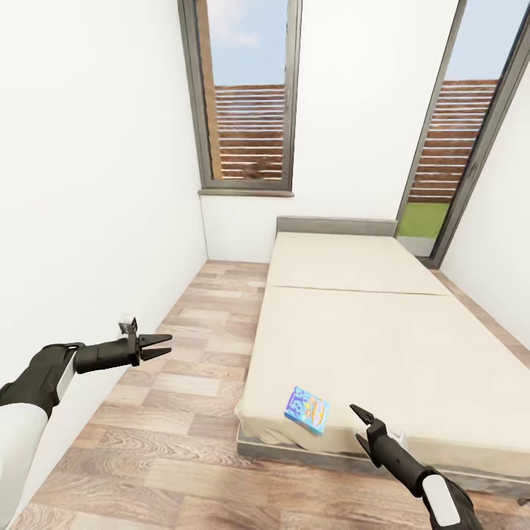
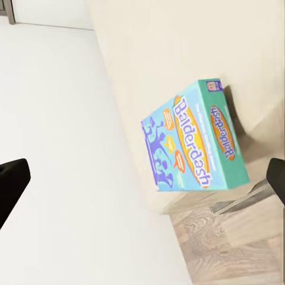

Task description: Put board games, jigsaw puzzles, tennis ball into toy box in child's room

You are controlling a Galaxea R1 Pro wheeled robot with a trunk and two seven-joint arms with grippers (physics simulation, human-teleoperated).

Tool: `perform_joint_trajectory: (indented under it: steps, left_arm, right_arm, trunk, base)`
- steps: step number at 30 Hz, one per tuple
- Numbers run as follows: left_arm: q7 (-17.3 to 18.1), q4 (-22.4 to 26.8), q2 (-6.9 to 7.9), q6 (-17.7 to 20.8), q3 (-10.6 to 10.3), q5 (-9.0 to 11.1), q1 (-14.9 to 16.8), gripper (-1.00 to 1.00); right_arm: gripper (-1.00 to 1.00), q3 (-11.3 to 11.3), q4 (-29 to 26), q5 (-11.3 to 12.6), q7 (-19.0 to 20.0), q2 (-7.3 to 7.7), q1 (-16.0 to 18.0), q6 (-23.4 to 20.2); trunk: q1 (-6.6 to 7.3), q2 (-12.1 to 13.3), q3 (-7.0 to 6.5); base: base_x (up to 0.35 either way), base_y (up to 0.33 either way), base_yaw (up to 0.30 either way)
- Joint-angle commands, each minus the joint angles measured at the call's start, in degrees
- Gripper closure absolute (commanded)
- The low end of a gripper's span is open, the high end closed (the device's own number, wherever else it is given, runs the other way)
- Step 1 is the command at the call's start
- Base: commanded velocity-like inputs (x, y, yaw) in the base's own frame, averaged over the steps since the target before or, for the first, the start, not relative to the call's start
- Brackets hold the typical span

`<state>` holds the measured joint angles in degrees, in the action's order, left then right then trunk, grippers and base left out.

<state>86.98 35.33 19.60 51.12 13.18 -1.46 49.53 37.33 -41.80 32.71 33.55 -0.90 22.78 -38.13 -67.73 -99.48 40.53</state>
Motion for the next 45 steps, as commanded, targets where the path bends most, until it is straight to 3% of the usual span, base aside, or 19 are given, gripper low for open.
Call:
perform_joint_trajectory:
  steps: [1, 8, 11, 17, 22, 30, 35, 41, 45]
  left_arm:
    - [0.3, 0.0, 0.0, 0.6, 0.04, -0.14, 0.04, -1.0]
    - [0.3, 0.0, 0.0, 0.57, 0.01, -0.21, 0.04, -1.0]
    - [0.3, 0.0, 0.0, 0.58, -0.03, -0.19, 0.04, -1.0]
    - [0.3, 0.0, 0.04, 0.57, 0.01, -0.15, 0.04, -1.0]
    - [0.3, 0.0, 0.05, 0.52, 0.03, -0.13, 0.04, -1.0]
    - [0.3, 0.0, -0.01, 0.52, 0.06, -0.13, 0.04, -1.0]
    - [0.3, 0.0, -0.02, 0.47, 0.01, -0.13, 0.04, -1.0]
    - [0.3, 0.0, 0.0, 0.4, -0.05, -0.13, 0.04, -1.0]
    - [0.32, 0.0, 0.0, 0.39, -0.07, -0.11, 0.04, -1.0]
  right_arm:
    - [-1.0, 0.29, -0.04, 0.11, -0.01, -0.06, 0.07, -0.43]
    - [-1.0, 0.27, 0.08, 0.06, -0.28, -0.08, 0.19, -0.25]
    - [-1.0, 0.22, 0.62, 0.04, -1.09, -0.19, 0.24, 2.0]
    - [-1.0, 0.2, 8.03, 0.24, -3.25, -0.18, 2.93, 3.88]
    - [-1.0, 0.13, 9.97, 0.18, -3.29, -0.48, 3.43, 3.8]
    - [-1.0, -0.01, 10.22, 0.17, -2.61, -2.56, 4.23, 3.29]
    - [-1.0, -0.17, 10.54, 0.14, -2.26, -3.95, 4.66, 3.22]
    - [-1.0, -0.25, 10.59, 0.16, -1.39, -3.6, 4.72, 2.74]
    - [-1.0, -0.24, 10.6, 0.16, 1.79, -3.52, 4.73, 1.43]
  trunk:
    - [-0.22, -0.44, 0.24]
    - [-1.76, -3.25, 1.49]
    - [-2.42, -4.45, 2.03]
    - [-3.73, -6.86, 3.11]
    - [-4.83, -8.87, 4.01]
    - [-6.59, -12.07, 5.44]
    - [-6.59, -12.07, 5.44]
    - [-6.59, -12.07, 5.44]
    - [-6.59, -12.07, 5.44]
  base:
    - [-0.002, 0.0, 0.0]
    - [0.0, 0.0, 0.0]
    - [0.0, 0.0, 0.0]
    - [0.0, 0.0, 0.0]
    - [0.0, 0.0, 0.0]
    - [0.0, 0.0, 0.0]
    - [0.0, 0.0, 0.0]
    - [0.0, 0.0, 0.0]
    - [0.0, 0.0, 0.0]
